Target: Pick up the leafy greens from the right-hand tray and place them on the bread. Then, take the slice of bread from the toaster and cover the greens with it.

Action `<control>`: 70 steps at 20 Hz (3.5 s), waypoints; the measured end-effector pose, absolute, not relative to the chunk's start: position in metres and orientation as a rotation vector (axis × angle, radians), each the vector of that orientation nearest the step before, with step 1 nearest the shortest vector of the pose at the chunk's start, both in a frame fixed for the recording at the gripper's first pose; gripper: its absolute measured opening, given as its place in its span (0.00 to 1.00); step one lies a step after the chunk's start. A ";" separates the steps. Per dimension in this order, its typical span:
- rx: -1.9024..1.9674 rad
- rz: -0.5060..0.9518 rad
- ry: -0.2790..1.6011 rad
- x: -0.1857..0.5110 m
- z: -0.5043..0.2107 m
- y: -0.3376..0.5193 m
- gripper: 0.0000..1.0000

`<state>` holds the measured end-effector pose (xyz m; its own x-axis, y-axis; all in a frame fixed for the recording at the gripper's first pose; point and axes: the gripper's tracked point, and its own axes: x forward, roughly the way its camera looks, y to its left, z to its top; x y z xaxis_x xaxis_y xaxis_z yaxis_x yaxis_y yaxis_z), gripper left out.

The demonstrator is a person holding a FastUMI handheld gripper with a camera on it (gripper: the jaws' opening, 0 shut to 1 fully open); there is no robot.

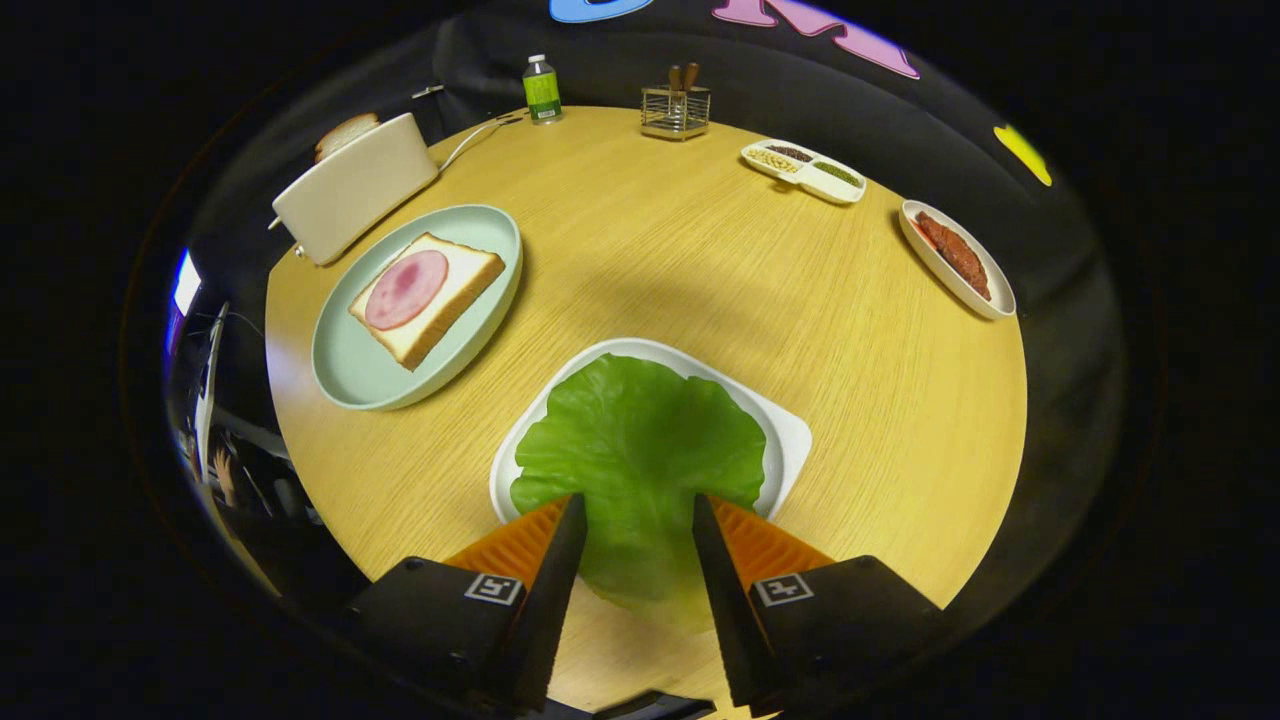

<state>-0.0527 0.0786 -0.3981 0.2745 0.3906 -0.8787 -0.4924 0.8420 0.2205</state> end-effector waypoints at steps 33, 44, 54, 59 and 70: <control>-0.023 0.688 0.879 -0.032 -0.213 0.227 0.07; 0.036 0.572 0.865 -0.002 -0.220 0.264 0.46; 0.038 0.482 0.514 0.022 -0.131 0.249 0.88; -0.087 0.388 0.256 0.030 -0.042 0.220 0.89; -0.052 0.186 -0.212 0.034 0.168 0.215 0.95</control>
